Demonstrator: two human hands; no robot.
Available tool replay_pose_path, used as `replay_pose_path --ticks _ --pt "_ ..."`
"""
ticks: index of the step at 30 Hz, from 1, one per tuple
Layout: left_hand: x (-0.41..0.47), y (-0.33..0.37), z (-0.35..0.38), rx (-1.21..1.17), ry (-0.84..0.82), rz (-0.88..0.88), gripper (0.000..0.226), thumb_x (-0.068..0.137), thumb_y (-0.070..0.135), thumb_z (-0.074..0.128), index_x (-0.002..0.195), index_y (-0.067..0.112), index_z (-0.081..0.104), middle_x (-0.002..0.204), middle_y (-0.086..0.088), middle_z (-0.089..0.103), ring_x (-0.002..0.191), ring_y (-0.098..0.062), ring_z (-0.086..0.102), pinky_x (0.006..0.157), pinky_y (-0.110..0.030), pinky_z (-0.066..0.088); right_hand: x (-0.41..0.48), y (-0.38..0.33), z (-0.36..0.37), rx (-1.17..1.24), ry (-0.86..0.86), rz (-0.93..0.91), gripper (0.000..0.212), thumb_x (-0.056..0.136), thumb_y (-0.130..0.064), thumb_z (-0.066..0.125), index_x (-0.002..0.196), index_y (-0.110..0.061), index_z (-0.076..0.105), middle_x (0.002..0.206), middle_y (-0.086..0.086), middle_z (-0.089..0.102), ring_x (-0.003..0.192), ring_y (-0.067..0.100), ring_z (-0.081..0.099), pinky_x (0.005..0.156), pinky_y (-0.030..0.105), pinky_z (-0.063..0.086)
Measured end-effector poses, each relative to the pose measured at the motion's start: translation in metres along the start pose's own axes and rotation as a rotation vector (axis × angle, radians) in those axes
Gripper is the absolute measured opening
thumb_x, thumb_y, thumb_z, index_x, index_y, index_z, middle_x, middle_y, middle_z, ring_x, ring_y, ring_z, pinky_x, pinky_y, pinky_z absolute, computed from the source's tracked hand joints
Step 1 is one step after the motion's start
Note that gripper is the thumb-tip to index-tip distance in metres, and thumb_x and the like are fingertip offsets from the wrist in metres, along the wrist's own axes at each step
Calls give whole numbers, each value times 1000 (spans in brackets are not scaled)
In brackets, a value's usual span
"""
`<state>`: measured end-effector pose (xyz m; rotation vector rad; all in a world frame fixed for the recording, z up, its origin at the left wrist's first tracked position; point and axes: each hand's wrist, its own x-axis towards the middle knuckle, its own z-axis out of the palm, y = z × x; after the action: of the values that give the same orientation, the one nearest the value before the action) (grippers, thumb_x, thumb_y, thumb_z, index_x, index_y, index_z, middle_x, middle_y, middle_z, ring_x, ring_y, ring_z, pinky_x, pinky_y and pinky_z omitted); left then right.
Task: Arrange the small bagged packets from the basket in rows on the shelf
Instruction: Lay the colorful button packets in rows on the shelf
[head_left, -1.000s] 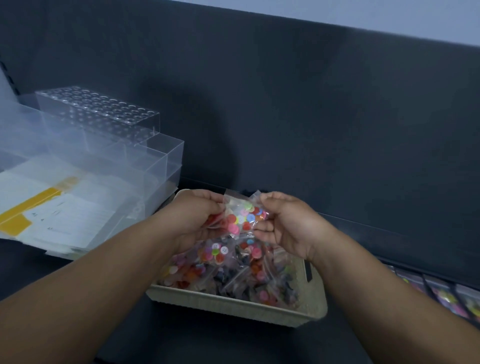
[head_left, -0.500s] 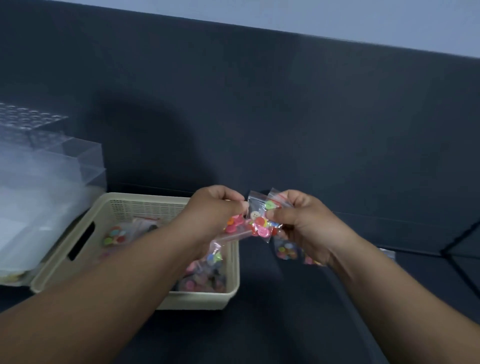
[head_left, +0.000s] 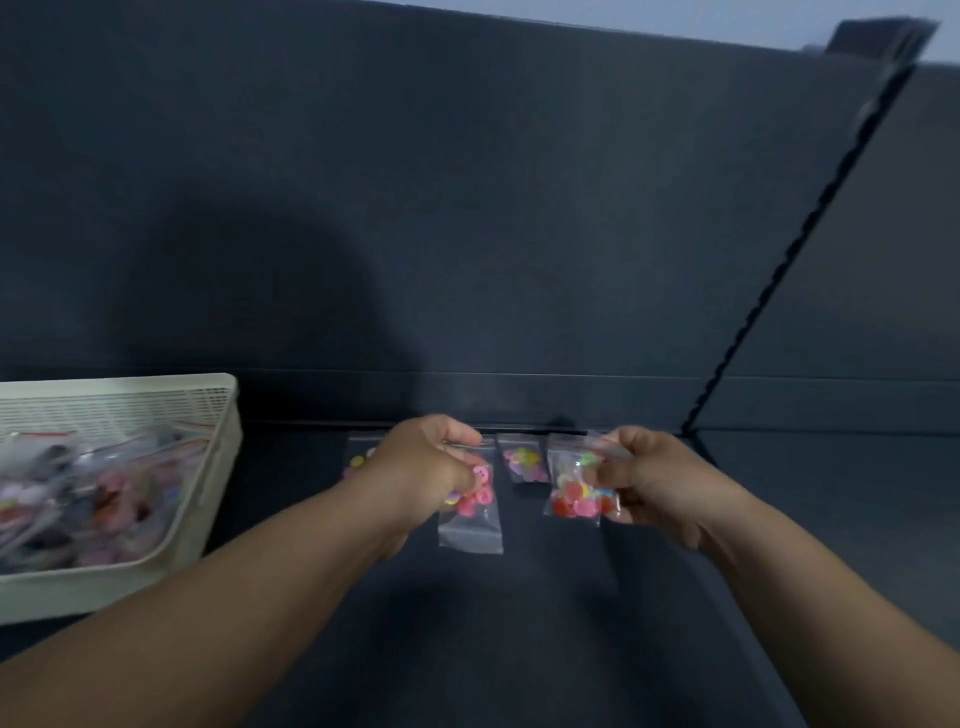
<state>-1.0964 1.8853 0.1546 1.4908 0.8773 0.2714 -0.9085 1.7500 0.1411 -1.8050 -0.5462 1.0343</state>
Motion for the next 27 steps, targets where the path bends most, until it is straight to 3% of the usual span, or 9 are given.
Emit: replay_pose_path --ticks 5,7,14,16,19,22,24,25,27 --pt "11 -9 53 89 -15 -21 25 83 -11 60 102 5 61 82 -11 66 58 -17 58 48 -22 46 16 30 -55 -57 111 74 20 81 6 61 94 -9 56 70 8 64 56 19 54 51 26 48" --pt "13 -11 69 113 8 -44 24 83 -11 59 95 9 61 82 -12 68 63 -20 59 46 -19 47 25 35 -65 -76 123 81 20 81 6 62 92 -9 56 73 10 63 57 20 54 50 25 47" --pt "26 -28 102 180 62 -96 28 84 -5 54 96 19 61 99 -5 64 92 -19 63 78 -28 51 57 30 -69 -169 153 -14 19 83 3 62 88 -15 56 88 8 64 71 22 61 63 33 54" --pt "27 -28 110 226 69 -77 27 86 -3 52 96 21 59 100 -2 62 91 -15 61 81 -24 50 62 32 -69 -191 169 -32 14 87 -1 58 88 -15 56 83 5 63 66 19 58 58 28 52" --pt "26 -29 118 348 79 11 26 87 5 56 104 25 59 108 4 60 90 -9 59 76 -16 47 66 38 -74 -273 214 -74 11 89 -5 53 87 -14 60 79 8 66 62 19 60 59 32 53" --pt "23 -25 125 705 130 179 33 89 19 57 122 27 56 124 7 55 112 -13 51 96 -26 40 62 38 -83 -321 231 -111 12 90 -4 53 86 -10 63 78 8 65 56 14 59 48 22 47" --pt "24 -23 131 929 140 344 39 92 26 52 131 28 49 134 9 47 128 -15 36 108 -32 27 58 38 -89 -298 198 -102 14 92 2 50 93 -4 62 77 7 60 45 4 57 40 14 42" --pt "26 -22 135 995 121 419 43 93 29 50 136 29 44 140 9 42 133 -14 29 110 -33 20 56 37 -91 -298 183 -95 16 92 3 48 99 -4 61 78 6 59 45 0 56 41 13 42" --pt "32 -22 144 1102 37 502 51 95 34 45 144 26 33 152 7 28 141 -14 15 113 -32 9 53 38 -96 -391 200 -115 31 90 1 49 118 -8 58 95 3 60 68 4 62 60 17 48"
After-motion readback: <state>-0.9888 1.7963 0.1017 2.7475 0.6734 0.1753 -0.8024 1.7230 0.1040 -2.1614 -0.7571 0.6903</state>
